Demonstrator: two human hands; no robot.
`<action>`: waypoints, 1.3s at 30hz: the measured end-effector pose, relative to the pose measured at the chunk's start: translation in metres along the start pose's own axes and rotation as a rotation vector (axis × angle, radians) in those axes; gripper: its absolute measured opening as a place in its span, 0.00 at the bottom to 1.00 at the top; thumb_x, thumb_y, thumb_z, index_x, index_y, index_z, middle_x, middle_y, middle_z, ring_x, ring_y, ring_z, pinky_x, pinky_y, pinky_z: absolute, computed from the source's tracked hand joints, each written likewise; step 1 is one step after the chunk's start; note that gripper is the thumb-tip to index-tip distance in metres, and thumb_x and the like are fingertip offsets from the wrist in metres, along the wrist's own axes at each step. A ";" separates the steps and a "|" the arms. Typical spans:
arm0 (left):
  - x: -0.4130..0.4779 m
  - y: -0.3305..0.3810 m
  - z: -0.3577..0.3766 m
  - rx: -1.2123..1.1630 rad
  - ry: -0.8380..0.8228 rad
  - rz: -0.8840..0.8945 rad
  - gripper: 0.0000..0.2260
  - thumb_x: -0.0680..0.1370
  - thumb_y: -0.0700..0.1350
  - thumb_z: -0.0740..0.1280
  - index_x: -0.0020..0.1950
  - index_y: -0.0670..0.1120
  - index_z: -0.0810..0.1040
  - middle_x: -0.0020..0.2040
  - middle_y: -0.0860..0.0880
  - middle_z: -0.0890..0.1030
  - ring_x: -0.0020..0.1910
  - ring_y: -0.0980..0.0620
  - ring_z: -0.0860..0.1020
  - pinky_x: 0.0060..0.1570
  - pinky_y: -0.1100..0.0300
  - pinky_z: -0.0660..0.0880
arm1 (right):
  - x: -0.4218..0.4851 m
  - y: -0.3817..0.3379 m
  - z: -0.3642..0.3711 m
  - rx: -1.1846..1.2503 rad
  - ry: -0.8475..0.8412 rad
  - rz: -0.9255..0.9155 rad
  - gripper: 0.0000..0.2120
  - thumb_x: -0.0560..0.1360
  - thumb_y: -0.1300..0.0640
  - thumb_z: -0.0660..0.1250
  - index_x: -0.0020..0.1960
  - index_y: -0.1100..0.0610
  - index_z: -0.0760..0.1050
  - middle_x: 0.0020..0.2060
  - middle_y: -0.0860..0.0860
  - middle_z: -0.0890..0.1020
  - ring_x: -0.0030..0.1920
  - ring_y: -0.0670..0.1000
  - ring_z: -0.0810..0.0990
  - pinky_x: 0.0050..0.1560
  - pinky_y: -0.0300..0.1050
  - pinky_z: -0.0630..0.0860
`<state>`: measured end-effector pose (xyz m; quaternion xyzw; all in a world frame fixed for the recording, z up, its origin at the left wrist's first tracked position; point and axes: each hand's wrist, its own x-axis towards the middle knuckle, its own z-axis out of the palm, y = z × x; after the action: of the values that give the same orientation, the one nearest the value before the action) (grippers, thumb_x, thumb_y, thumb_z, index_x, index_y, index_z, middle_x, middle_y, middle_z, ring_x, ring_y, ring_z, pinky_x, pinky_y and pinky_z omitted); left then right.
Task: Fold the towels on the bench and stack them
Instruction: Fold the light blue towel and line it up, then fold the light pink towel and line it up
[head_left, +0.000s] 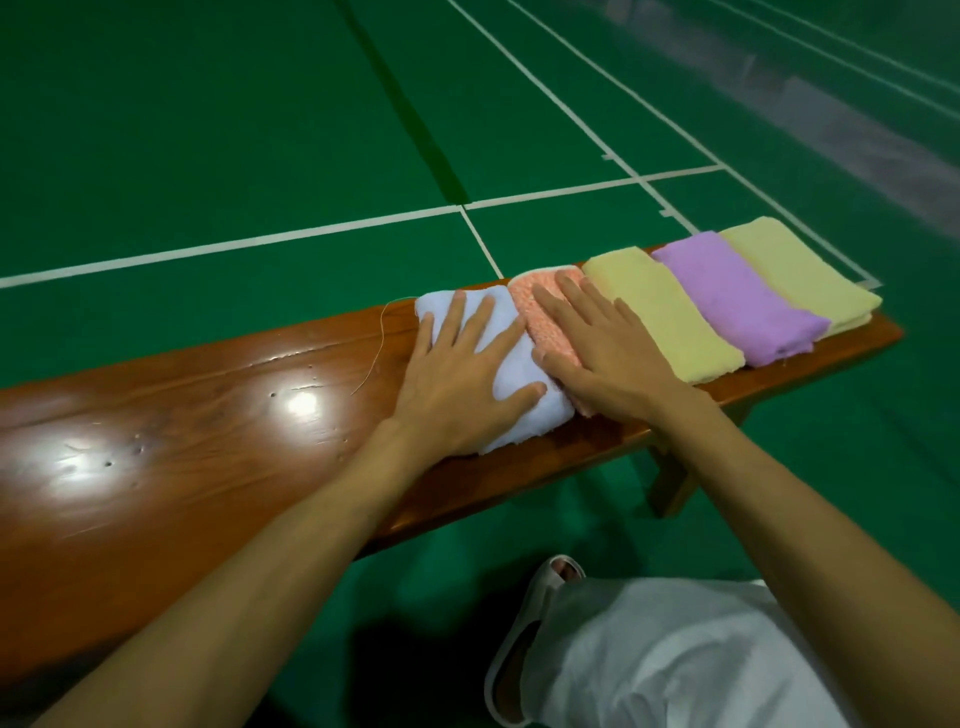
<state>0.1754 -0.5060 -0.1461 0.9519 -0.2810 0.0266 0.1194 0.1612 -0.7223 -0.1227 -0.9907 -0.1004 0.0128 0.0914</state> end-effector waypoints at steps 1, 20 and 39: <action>0.001 0.002 0.000 0.004 0.003 -0.009 0.40 0.75 0.74 0.42 0.84 0.58 0.52 0.85 0.48 0.48 0.84 0.43 0.42 0.80 0.38 0.41 | 0.000 -0.001 0.000 0.010 0.015 0.009 0.39 0.77 0.29 0.41 0.84 0.43 0.45 0.84 0.47 0.45 0.83 0.50 0.43 0.81 0.60 0.45; -0.140 -0.121 -0.094 -0.045 0.137 -0.223 0.36 0.79 0.72 0.47 0.84 0.59 0.51 0.84 0.51 0.56 0.84 0.50 0.49 0.81 0.45 0.48 | 0.013 -0.183 -0.006 0.117 0.110 -0.150 0.36 0.80 0.34 0.50 0.83 0.50 0.54 0.82 0.53 0.58 0.82 0.55 0.55 0.80 0.58 0.55; -0.452 -0.347 -0.172 0.017 0.237 -0.860 0.40 0.78 0.72 0.43 0.83 0.50 0.60 0.83 0.48 0.60 0.82 0.46 0.56 0.81 0.45 0.53 | 0.039 -0.508 0.085 0.379 -0.023 -0.446 0.30 0.81 0.38 0.59 0.78 0.52 0.65 0.76 0.51 0.67 0.75 0.53 0.63 0.76 0.55 0.61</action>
<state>-0.0139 0.0566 -0.1058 0.9736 0.1561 0.0857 0.1430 0.0961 -0.2102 -0.1136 -0.9092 -0.3127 0.0223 0.2741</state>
